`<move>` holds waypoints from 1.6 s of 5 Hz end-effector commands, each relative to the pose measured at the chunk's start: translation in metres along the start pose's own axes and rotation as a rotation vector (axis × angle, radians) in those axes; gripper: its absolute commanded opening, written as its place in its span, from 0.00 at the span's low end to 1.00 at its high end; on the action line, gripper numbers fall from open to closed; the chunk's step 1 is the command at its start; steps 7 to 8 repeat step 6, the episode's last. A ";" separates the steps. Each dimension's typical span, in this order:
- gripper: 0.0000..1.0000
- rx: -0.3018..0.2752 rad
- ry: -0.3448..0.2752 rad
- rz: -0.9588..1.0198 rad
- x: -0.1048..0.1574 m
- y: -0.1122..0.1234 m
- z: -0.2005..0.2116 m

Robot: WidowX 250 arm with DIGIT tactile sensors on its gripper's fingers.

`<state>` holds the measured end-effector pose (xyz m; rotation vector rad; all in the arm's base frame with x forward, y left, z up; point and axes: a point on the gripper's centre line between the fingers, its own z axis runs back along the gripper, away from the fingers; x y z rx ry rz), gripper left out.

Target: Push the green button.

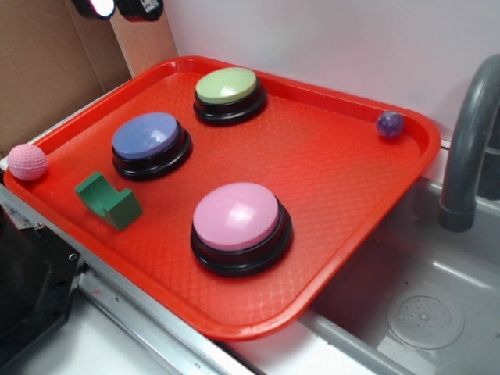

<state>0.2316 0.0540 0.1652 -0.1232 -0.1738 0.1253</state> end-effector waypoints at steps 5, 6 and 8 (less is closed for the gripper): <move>1.00 0.027 -0.055 -0.065 -0.009 -0.026 0.042; 1.00 0.110 -0.034 -0.008 -0.012 -0.024 0.037; 1.00 0.110 -0.034 -0.008 -0.012 -0.024 0.037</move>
